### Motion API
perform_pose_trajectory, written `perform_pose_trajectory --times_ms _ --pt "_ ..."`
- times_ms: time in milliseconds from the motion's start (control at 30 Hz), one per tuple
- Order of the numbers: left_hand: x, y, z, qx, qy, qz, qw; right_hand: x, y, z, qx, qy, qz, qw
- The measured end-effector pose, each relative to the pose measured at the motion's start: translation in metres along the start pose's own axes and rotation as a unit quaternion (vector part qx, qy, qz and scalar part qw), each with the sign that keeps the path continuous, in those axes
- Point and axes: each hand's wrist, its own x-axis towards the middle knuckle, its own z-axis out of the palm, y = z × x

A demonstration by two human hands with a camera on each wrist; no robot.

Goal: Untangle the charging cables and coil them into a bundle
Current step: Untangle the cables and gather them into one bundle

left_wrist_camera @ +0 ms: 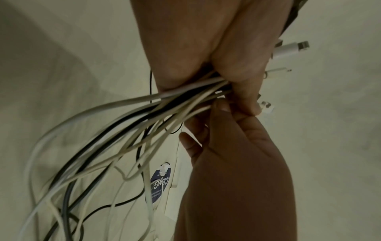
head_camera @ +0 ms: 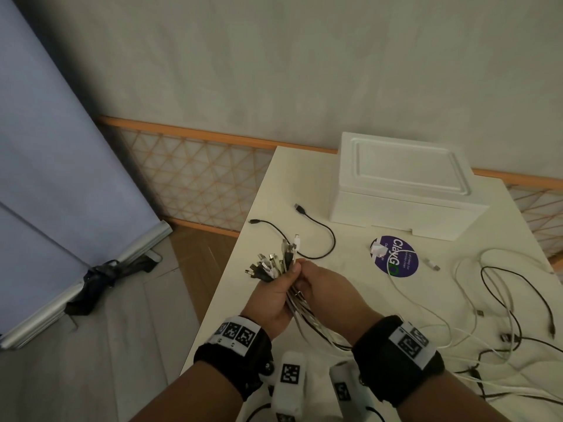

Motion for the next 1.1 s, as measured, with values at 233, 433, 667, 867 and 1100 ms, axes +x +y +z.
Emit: perform_pose_trajectory --times_ms 233,433,667,867,1100 --pt "0.007 -0.005 -0.003 -0.017 0.009 -0.001 1.000 0.002 0.008 0.001 -0.018 -0.005 0.009 1.000" --pt "0.020 0.008 -0.023 -0.101 0.094 0.024 0.990 -0.006 0.028 -0.012 -0.094 -0.031 0.067 0.993" --pt "0.032 0.038 -0.094 -0.050 0.250 0.060 0.965 -0.053 0.096 -0.064 -0.134 -0.033 0.225 0.964" --pt "0.023 0.013 -0.021 0.262 0.027 -0.019 0.964 -0.020 0.035 -0.037 -0.227 -0.053 0.115 0.966" --pt "0.016 0.002 -0.013 0.261 0.034 -0.062 0.963 -0.020 0.038 -0.037 -0.151 -0.029 0.150 0.977"
